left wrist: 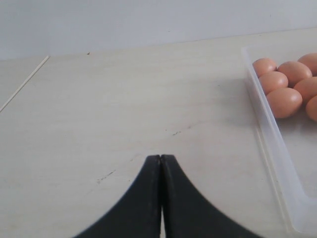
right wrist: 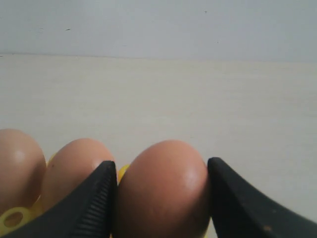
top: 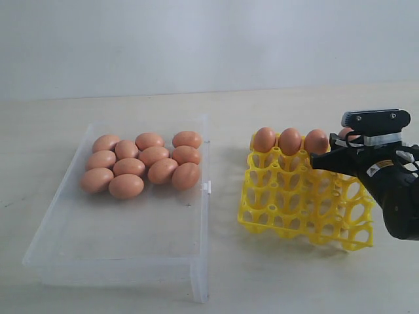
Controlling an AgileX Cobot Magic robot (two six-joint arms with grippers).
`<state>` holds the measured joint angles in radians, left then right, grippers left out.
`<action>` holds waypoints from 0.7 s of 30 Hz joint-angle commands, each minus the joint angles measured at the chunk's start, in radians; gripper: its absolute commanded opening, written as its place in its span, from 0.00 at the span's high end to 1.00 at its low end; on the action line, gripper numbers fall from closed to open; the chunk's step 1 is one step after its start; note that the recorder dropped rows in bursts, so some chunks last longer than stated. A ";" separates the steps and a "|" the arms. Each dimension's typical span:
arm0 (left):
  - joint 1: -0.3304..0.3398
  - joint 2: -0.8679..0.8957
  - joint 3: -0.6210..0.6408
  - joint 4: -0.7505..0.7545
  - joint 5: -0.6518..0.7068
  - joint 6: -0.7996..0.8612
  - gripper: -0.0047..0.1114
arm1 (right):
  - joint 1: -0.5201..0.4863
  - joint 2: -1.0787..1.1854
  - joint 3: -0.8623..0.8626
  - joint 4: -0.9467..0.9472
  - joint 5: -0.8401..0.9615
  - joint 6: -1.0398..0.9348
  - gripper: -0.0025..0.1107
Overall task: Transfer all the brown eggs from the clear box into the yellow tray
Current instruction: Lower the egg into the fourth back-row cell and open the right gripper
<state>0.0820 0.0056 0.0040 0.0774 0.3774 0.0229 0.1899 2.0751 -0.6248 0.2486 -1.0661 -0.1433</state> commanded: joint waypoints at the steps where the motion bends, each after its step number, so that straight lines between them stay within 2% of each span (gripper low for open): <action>1: -0.006 -0.006 -0.004 -0.007 -0.001 -0.001 0.96 | -0.006 -0.003 -0.003 -0.007 -0.019 -0.002 0.91; 5: -0.006 -0.006 -0.004 -0.007 -0.001 -0.001 0.96 | -0.006 -0.003 -0.001 -0.007 -0.019 -0.002 0.78; 9: -0.006 -0.006 -0.004 -0.007 -0.001 -0.001 0.96 | -0.006 -0.003 -0.001 -0.007 -0.017 -0.002 0.60; 12: -0.006 -0.006 -0.004 -0.007 -0.001 -0.001 0.96 | -0.006 -0.003 -0.001 -0.007 -0.017 0.008 0.52; 21: -0.006 -0.006 -0.004 -0.007 -0.001 -0.001 0.96 | -0.006 -0.018 -0.001 -0.009 -0.004 0.015 0.49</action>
<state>0.0820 0.0056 0.0040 0.0774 0.3774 0.0229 0.1899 2.0733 -0.6248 0.2486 -1.0661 -0.1347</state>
